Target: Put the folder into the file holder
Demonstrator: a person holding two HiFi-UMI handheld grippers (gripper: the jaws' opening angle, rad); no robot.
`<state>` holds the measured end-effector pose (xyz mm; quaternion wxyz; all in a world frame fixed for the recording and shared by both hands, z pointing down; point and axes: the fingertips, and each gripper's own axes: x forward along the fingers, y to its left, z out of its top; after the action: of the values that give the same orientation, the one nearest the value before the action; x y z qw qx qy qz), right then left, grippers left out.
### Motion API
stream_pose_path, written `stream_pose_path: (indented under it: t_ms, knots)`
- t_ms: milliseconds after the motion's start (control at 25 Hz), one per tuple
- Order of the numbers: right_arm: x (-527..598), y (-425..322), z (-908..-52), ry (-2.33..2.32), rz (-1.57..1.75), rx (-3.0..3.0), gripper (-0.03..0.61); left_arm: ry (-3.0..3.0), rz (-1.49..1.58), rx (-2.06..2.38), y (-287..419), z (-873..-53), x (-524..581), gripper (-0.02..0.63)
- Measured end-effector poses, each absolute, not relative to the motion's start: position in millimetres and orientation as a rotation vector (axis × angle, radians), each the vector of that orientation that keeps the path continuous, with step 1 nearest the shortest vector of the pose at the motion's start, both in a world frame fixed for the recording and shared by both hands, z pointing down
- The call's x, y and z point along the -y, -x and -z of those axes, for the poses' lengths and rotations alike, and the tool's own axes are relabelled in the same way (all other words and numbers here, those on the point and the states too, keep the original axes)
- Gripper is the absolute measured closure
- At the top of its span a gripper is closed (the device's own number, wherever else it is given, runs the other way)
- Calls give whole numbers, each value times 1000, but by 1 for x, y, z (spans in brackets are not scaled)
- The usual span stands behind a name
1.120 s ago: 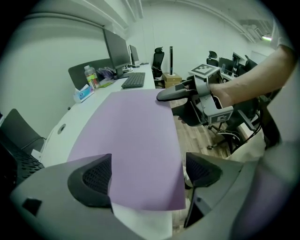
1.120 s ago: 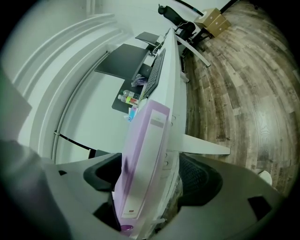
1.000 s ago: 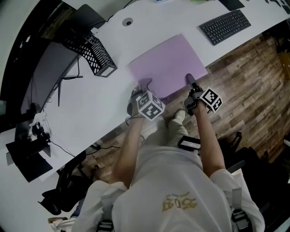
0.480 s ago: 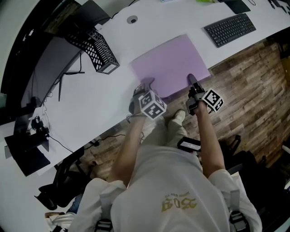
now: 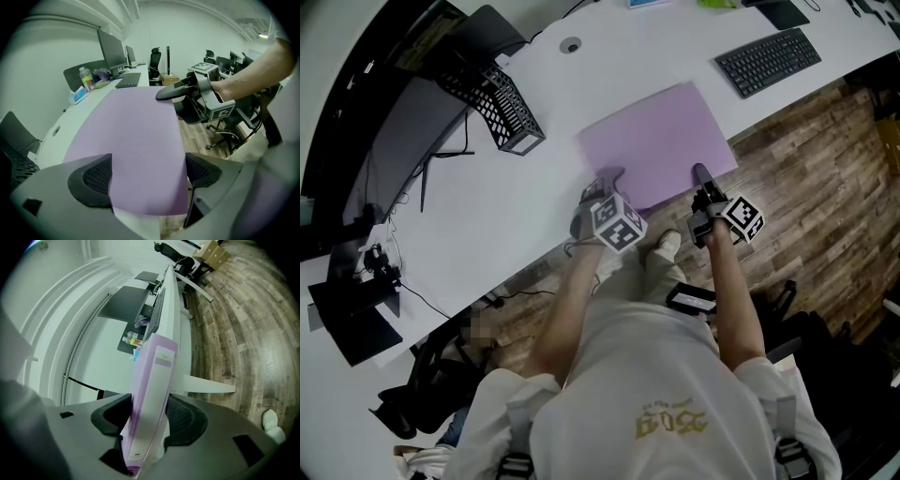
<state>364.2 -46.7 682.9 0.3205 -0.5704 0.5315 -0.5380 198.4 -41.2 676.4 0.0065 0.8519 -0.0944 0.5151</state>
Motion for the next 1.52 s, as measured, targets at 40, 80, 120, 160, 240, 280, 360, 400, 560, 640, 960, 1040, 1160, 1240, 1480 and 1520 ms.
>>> stream_pose_path:
  t_ms: [40,80,120,160,240,280,360,400,560,640,960,1040,1160,1240,1480,1520]
  knots:
    - [43,-367,-680,1514,1403,-1387,341,-2671,-1603,286,-201,-676,38,121]
    - [40,-369,-676,1528,1389,-1385,341,-2677,-1596,279,-203,-674,36,121]
    - [38,-371,-671,1540,1372,-1390,344,-2683,-1590,274,-205,-673,35,121]
    - [37,-373,-666,1549,1357,-1397,344,-2690,-1584,271,-206,-672,35,121]
    - [36,-377,-654,1561,1328,-1412,350,-2702,-1570,271,-210,-669,35,121]
    - [36,-379,-646,1568,1310,-1419,353,-2707,-1562,273,-212,-667,35,121]
    - [34,-382,-630,1589,1268,-1435,360,-2719,-1543,280,-215,-662,34,123]
    - [33,-383,-621,1600,1245,-1449,365,-2725,-1532,283,-217,-660,33,123]
    - [39,-383,-588,1647,1182,-1518,374,-2744,-1476,317,-222,-651,38,123]
    - [44,-384,-571,1674,1147,-1535,377,-2758,-1422,363,-226,-645,42,120]
    - [63,-377,-530,1725,1067,-1600,385,-2782,-1234,530,-231,-629,58,135]
    - [64,-375,-523,1728,1054,-1615,385,-2789,-1203,555,-231,-625,60,145]
    - [66,-374,-511,1731,1029,-1640,385,-2791,-1157,584,-232,-618,64,163]
    - [71,-372,-503,1726,1018,-1671,385,-2790,-1142,606,-231,-613,69,163]
    - [85,-365,-472,1713,934,-1770,385,-2803,-1076,663,-234,-597,83,163]
    - [89,-361,-466,1711,917,-1793,385,-2805,-1063,676,-233,-594,86,163]
